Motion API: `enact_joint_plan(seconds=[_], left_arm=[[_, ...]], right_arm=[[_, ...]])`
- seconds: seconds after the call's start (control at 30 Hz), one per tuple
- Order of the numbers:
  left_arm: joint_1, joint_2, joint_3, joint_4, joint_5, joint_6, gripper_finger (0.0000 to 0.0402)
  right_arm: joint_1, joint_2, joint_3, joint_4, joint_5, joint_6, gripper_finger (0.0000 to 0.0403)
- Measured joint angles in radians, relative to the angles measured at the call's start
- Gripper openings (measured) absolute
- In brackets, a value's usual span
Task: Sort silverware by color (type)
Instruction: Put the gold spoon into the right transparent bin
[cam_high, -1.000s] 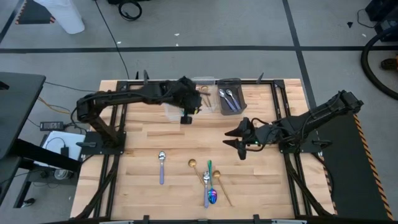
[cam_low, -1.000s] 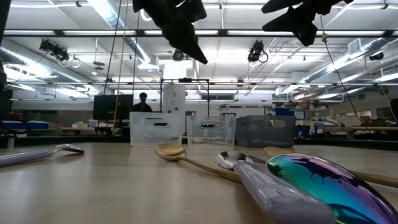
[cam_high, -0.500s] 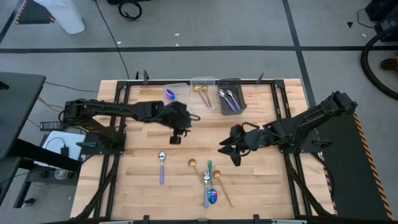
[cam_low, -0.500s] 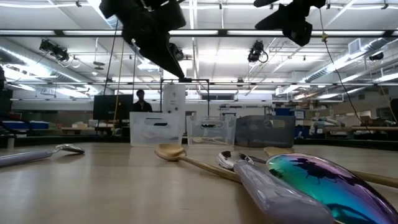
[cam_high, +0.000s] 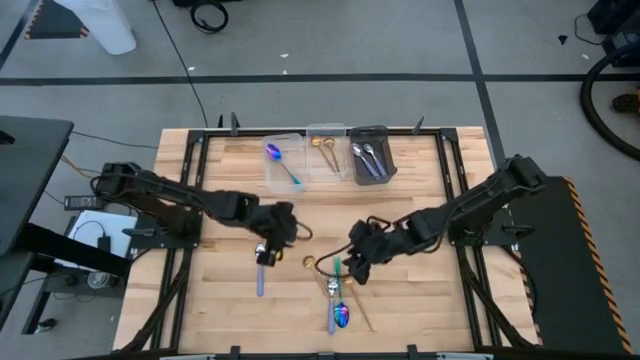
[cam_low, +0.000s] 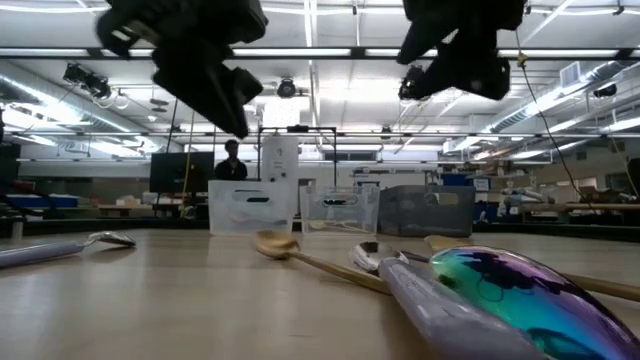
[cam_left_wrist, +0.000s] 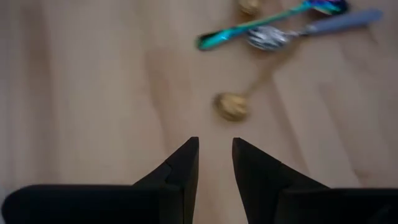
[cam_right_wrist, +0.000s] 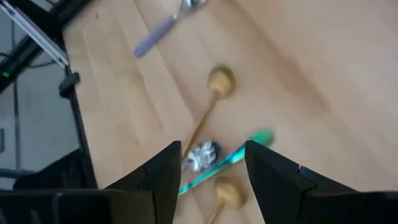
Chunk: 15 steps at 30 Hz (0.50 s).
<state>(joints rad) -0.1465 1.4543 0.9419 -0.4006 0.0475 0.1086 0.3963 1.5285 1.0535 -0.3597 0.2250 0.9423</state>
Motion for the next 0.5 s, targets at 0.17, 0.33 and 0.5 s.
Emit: enact_joint_plan(seconds=[0.17,0.33,0.5], left_arm=[[-0.087,0.0,-0.018,-0.023,0.0,-0.054,0.0105],[-0.16,0.0,-0.034,-0.029,-0.001,-0.134,0.0105],[-0.225,0.0,-0.035,-0.038,-0.036,-0.202,0.0105]], right_arm=[[0.038,0.087,0.037,-0.044,-0.049,0.106,0.0187],[0.075,0.17,0.111,-0.16,-0.054,0.184,0.0187],[0.109,0.249,0.211,-0.269,-0.036,0.235,0.0187]])
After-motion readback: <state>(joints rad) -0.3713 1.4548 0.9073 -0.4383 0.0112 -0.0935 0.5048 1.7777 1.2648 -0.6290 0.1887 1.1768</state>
